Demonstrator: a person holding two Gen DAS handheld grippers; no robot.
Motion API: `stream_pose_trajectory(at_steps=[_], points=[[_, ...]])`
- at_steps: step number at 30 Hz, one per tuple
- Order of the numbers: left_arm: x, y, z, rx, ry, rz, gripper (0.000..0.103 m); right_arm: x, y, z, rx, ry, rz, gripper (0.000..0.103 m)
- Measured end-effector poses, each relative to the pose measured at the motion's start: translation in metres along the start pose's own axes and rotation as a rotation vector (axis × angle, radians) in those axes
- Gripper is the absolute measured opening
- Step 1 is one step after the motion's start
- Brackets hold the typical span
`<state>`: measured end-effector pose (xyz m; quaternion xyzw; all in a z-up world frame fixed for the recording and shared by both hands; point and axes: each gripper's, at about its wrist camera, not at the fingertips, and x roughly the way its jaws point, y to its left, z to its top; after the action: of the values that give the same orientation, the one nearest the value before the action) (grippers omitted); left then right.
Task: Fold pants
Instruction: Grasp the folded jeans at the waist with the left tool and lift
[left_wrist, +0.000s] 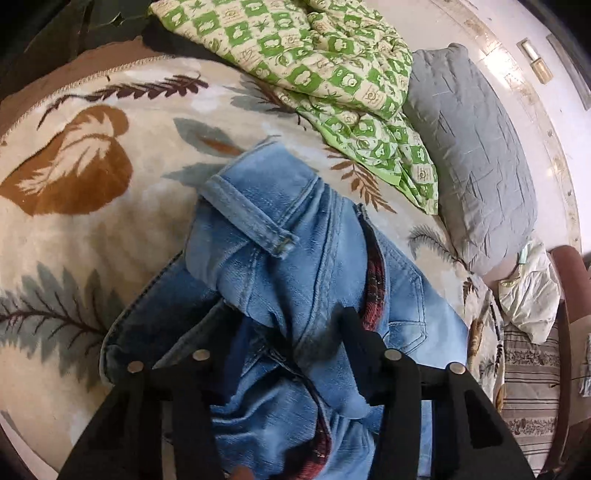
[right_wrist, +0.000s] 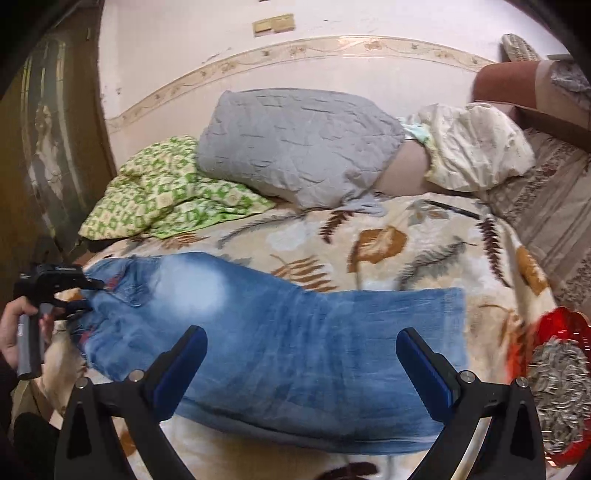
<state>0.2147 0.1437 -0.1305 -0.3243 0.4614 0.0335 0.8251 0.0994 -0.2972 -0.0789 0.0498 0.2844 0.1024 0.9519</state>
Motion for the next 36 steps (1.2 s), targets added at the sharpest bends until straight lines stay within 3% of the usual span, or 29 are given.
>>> stream_pose_trajectory(at_steps=[2,8,10,14,17,18,20,24,28,30,36], points=[[-0.002,0.006,0.0,-0.013,0.003,-0.025,0.044,0.007,0.023,0.003,-0.07,0.007,0.085,0.103],[-0.007,0.011,0.002,-0.032,0.024,-0.052,0.042,0.032,0.13,0.005,-0.464,-0.009,0.292,0.103],[-0.007,0.01,0.002,-0.032,0.028,-0.051,0.042,0.047,0.164,0.001,-0.579,0.023,0.369,0.103],[-0.009,0.011,0.002,-0.039,0.03,-0.068,0.042,0.083,0.212,-0.006,-0.741,0.099,0.396,0.103],[-0.009,0.014,0.003,-0.047,0.032,-0.085,0.042,0.108,0.224,-0.008,-0.785,0.141,0.39,0.1],[-0.009,0.014,0.003,-0.047,0.032,-0.088,0.042,0.117,0.228,-0.008,-0.801,0.157,0.381,0.097],[-0.009,0.015,0.002,-0.05,0.033,-0.096,0.042,0.127,0.232,-0.009,-0.828,0.172,0.356,0.075],[-0.011,0.017,0.003,-0.064,0.034,-0.113,0.042,0.148,0.236,-0.015,-0.894,0.228,0.313,0.053],[-0.008,0.017,0.004,-0.068,0.04,-0.113,0.032,0.155,0.241,-0.023,-0.93,0.234,0.313,0.009],[-0.01,0.016,0.003,-0.062,0.039,-0.112,0.018,0.153,0.242,-0.024,-0.933,0.213,0.311,0.006],[-0.054,-0.011,0.005,0.005,-0.023,-0.174,0.014,0.119,0.232,-0.005,-0.904,0.124,0.356,0.004]])
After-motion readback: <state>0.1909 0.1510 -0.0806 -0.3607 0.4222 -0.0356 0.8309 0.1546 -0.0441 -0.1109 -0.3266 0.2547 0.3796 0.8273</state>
